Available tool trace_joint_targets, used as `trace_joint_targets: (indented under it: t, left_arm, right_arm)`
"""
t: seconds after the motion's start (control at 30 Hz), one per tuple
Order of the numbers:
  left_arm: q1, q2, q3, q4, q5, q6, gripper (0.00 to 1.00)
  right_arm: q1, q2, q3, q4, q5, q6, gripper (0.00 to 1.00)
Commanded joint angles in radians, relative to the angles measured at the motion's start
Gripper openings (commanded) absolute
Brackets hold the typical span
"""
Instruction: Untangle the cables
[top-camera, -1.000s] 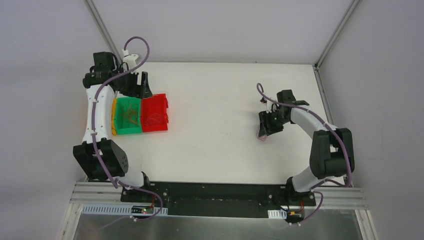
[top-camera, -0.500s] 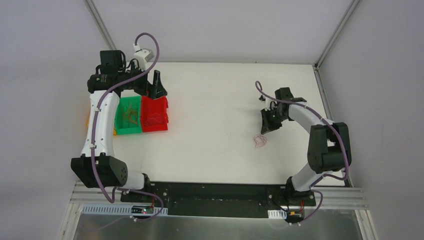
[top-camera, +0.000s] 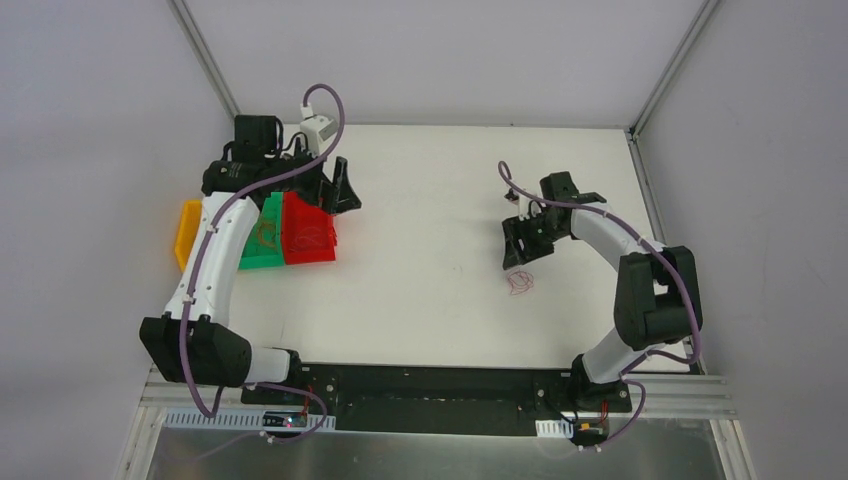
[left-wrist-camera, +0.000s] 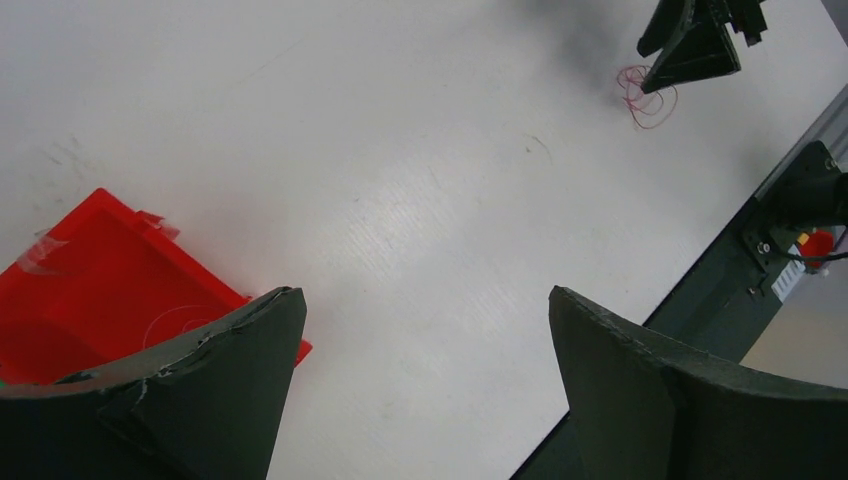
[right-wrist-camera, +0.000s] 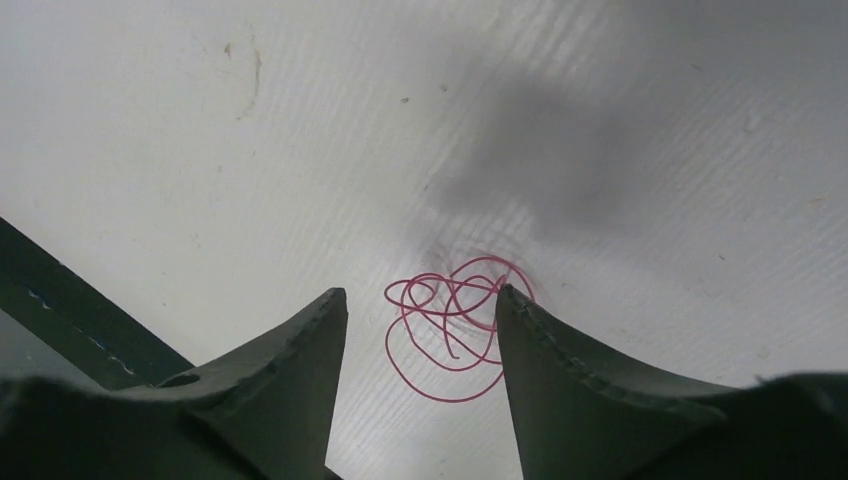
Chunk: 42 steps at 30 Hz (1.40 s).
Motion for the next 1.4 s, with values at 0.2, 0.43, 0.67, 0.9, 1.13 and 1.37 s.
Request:
trace_joint_targets:
  t: [0.2,0.43,0.67,0.9,1.13,1.37]
  left_arm:
    - [-0.155,-0.011,-0.035,0.036,-0.063,-0.035,0.99]
    - [-0.155,0.005,-0.027,0.042,-0.057,-0.069,0.99]
    - [-0.155,0.005,-0.017,0.052,-0.111,-0.077,0.99]
    - [-0.154,0.007,-0.001,0.079,-0.141,-0.126,0.99]
    - [-0.152,-0.069,-0.065,0.241,-0.268,-0.288,0.99]
    - [-0.161,0.009,-0.118,0.298,-0.019,-0.531,0.99]
  right_arm:
    - [0.067,0.06,0.0,0.015,-0.033,-0.288,0.63]
    - [0.067,0.077,0.025,-0.044,-0.038,-0.435,0.56]
    - [0.068,0.122,0.099,-0.227,-0.112,-0.523,0.42]
    - [0.067,0.176,0.153,-0.273,-0.062,-0.568,0.2]
    - [0.067,0.095,0.174,-0.169,-0.076,-0.367,0.0]
    - [0.094,0.018,0.274,0.087,-0.038,0.302,0.0]
